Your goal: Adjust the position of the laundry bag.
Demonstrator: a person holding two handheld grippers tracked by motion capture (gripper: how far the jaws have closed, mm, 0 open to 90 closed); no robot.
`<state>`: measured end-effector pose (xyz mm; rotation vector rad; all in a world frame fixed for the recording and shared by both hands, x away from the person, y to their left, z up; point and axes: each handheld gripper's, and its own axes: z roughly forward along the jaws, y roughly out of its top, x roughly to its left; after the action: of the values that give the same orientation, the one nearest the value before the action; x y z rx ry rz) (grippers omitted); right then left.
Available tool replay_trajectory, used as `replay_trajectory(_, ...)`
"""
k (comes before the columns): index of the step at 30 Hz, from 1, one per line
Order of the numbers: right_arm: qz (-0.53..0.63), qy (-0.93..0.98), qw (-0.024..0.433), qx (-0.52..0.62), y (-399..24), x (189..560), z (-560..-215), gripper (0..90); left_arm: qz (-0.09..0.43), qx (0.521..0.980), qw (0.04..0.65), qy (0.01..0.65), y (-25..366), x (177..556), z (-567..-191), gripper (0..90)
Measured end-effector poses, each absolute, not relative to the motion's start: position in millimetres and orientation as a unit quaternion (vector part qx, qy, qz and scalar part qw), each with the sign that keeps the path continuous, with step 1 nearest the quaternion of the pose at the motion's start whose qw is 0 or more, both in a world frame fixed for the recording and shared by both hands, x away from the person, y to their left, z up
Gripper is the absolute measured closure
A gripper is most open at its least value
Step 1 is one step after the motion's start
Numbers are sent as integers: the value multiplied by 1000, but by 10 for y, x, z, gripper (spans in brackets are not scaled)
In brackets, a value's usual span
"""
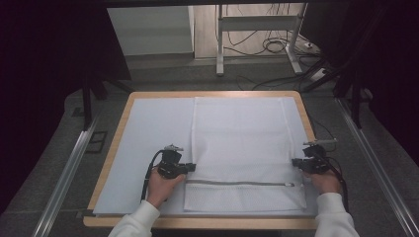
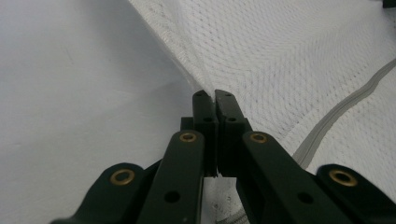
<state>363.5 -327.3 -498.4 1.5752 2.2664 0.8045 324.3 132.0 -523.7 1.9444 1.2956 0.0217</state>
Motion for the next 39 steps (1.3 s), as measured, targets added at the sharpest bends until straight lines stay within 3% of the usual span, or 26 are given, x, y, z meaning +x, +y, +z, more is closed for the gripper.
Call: replay_trajectory(39,284,803,130,507,-2951,3658,-5001,870,15,753,388,531,1665,3200,-5249,891)
